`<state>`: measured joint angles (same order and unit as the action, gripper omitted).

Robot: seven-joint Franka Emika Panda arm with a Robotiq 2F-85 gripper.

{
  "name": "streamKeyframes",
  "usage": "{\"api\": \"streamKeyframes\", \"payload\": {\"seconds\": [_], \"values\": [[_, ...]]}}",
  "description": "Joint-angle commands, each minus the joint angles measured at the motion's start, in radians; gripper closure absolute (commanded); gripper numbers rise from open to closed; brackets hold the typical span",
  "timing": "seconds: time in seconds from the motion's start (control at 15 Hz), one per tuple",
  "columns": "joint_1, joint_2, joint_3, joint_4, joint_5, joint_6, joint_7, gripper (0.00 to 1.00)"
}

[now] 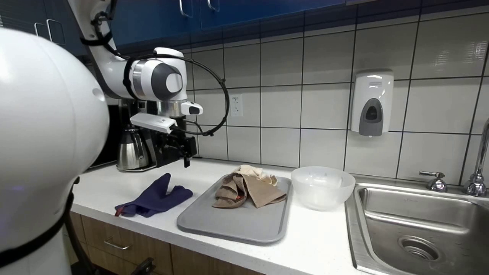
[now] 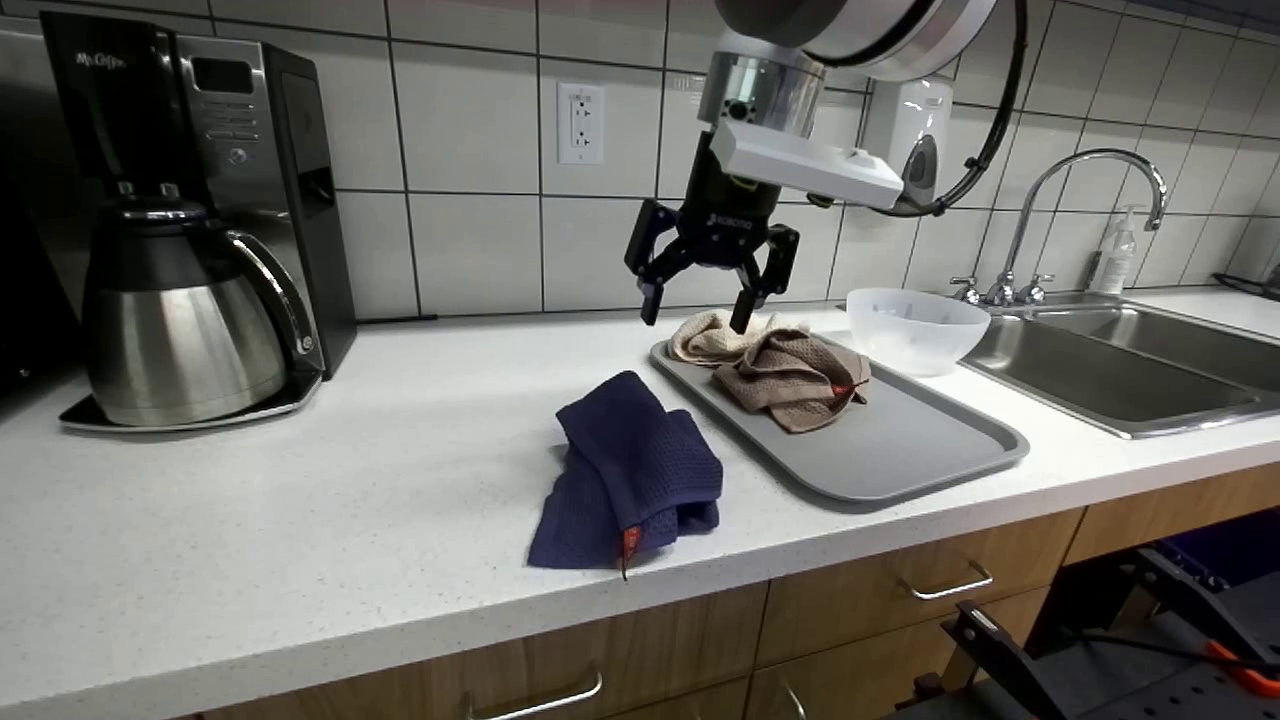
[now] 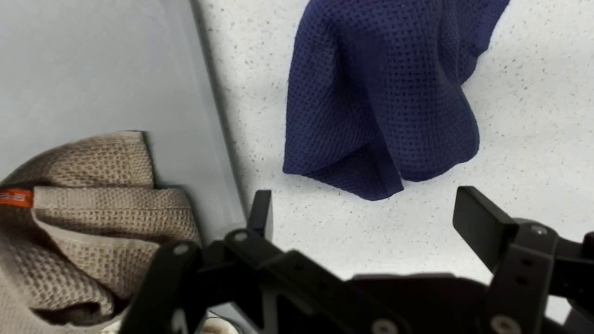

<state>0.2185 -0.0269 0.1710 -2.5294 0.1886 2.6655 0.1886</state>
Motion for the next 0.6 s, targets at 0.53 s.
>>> {"api": "streamKeyframes", "payload": {"seconds": [0.53], "values": [[-0.096,-0.013,-0.089,-0.009,0.022,0.002,-0.178,0.0]]}}
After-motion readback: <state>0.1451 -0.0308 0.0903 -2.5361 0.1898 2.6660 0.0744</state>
